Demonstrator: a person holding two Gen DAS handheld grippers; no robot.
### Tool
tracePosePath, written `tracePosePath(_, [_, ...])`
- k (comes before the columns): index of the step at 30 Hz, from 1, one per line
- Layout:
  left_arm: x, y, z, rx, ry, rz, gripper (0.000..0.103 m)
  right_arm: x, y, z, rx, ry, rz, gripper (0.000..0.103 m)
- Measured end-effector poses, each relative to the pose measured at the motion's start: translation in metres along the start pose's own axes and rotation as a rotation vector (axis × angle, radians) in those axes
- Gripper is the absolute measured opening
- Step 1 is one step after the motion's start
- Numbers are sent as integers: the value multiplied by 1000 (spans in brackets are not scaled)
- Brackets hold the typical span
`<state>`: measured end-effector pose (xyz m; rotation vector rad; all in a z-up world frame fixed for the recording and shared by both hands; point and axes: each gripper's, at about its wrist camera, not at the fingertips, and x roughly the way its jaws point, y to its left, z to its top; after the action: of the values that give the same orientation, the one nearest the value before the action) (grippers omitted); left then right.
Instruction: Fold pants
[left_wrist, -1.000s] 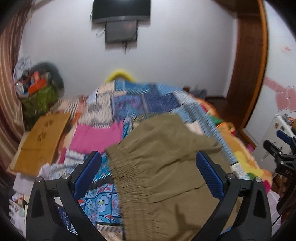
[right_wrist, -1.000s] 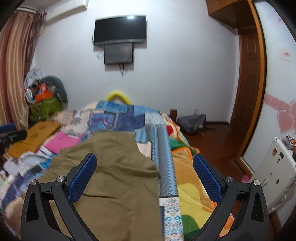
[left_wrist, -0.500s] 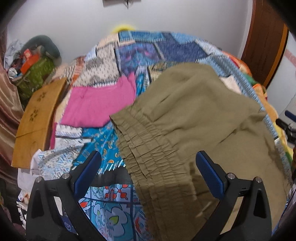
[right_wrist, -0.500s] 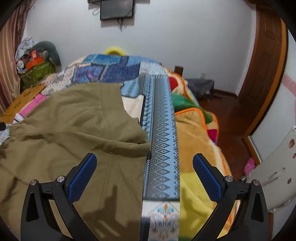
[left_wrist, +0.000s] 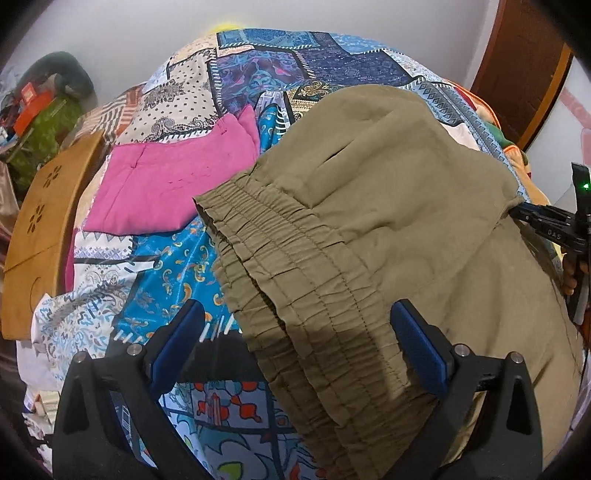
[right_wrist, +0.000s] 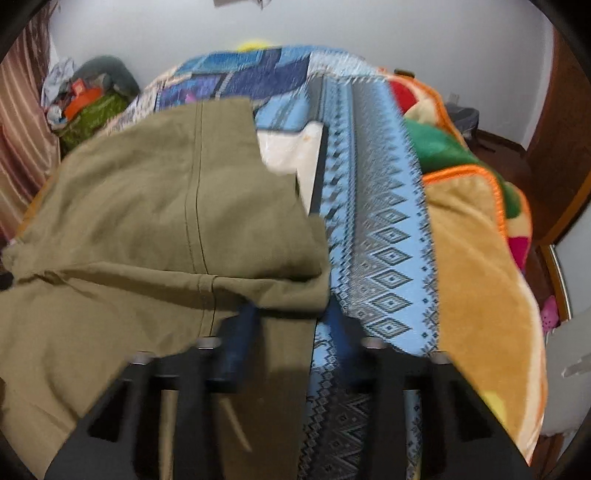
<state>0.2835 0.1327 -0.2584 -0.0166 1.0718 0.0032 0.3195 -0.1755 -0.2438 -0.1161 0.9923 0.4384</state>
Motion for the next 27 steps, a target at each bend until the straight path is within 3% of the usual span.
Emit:
tracePosePath(2, [0,1,0,7,-7,20,103,1,5,-2,-27,0,-36,27])
tracePosePath(5, [0,4,2,20,-21,67,103,1,8,-3,-39,12,-87,18])
tracePosePath(11, [5,27,8,4,-17,138,103,-9,11,-12,27,69,-50,7])
tracePosePath(15, [7,39,8,-33,30,69,103,-20,18,-22,42,73,-18,7])
tracePosePath(18, [-4,37,9,-21,30,66,103,-32,21,-26,-1,66,-9,7])
tracePosePath(20, [-13,33,9,10,9,88,103,-48,20,-26,-16,35,16,10])
tracePosePath(21, [-16,32,10,17,0,88,103,-55,18,-26,-16,17,17,17])
tracePosePath(25, [-20,34,19,-5,-21,56,103,-79,4,-6,31,-96,-3,57])
tracePosePath(27, [-14,37,25,-32,-11,28,103,-77,2,8,57,-128,-3,57])
